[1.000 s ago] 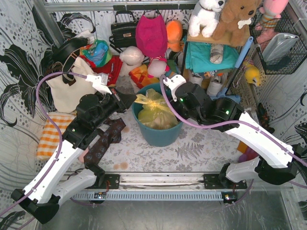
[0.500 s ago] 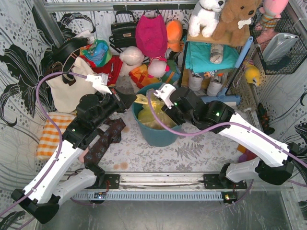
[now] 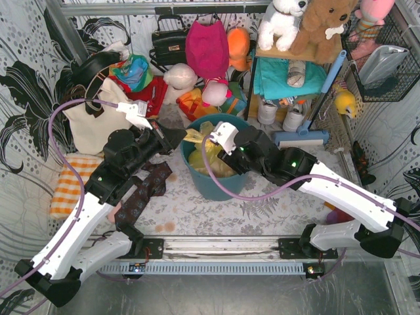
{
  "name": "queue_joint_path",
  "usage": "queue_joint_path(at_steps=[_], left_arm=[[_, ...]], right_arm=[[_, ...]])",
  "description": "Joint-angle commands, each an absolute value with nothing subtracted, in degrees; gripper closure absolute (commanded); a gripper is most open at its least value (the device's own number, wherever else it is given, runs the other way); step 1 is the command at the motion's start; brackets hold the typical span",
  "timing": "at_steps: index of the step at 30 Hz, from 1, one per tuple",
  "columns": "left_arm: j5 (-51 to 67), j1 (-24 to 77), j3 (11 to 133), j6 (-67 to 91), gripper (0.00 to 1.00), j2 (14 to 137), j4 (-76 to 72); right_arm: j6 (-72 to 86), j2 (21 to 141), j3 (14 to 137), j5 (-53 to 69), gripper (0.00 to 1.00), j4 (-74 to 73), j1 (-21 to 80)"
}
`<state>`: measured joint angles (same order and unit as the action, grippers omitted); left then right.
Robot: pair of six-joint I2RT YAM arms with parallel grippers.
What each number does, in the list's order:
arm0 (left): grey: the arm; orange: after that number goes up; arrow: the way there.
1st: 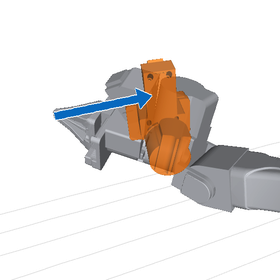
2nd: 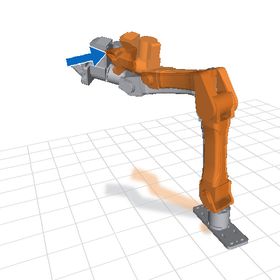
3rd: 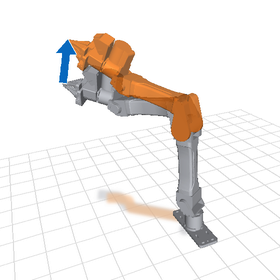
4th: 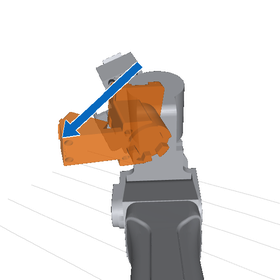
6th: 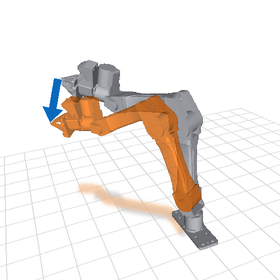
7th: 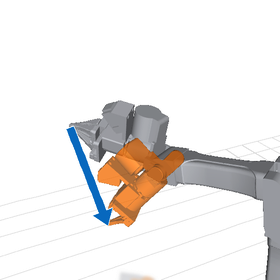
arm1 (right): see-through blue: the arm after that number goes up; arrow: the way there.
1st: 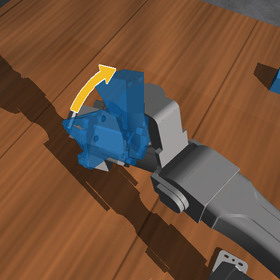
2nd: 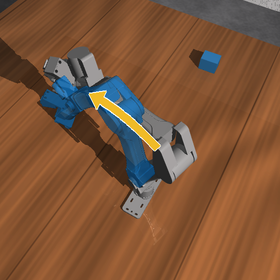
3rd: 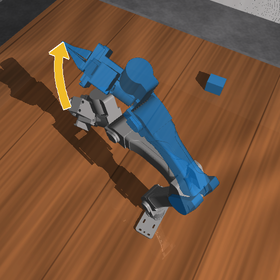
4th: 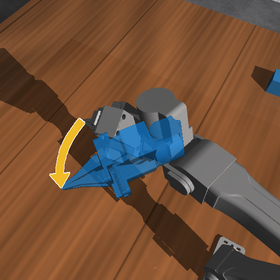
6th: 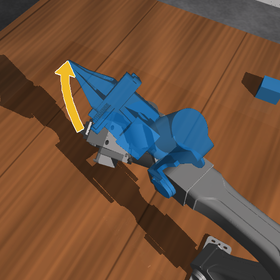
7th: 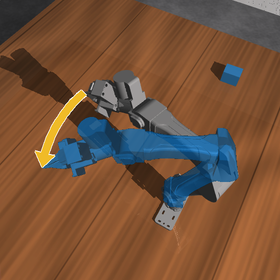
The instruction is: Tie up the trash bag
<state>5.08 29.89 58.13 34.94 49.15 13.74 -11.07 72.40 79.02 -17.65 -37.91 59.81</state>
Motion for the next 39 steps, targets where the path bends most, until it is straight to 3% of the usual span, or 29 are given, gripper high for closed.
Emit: queue_joint_path(at_steps=[1,4,11,16,39], left_arm=[[4.8,29.7,59.6,34.9,1.0,48.3,11.5],[5.0,29.7,59.6,35.0,1.0,48.4,11.4],[5.0,29.6,59.5,35.0,1.0,48.3,11.4],[4.7,29.7,59.7,34.7,1.0,48.3,11.8],[1.4,29.7,61.5,32.3,1.0,47.5,14.8]], right_arm=[[-10.1,69.8,78.1,-13.3,0.55,-32.4,59.6],[-7.9,68.6,77.5,-10.5,0.57,-31.4,59.6],[-3.0,66.6,80.5,-9.0,0.92,-35.0,59.7],[-0.4,66.2,85.6,-10.7,1.0,-41.4,59.6],[2.1,69.2,94.6,-26.5,1.0,-57.2,59.6]])
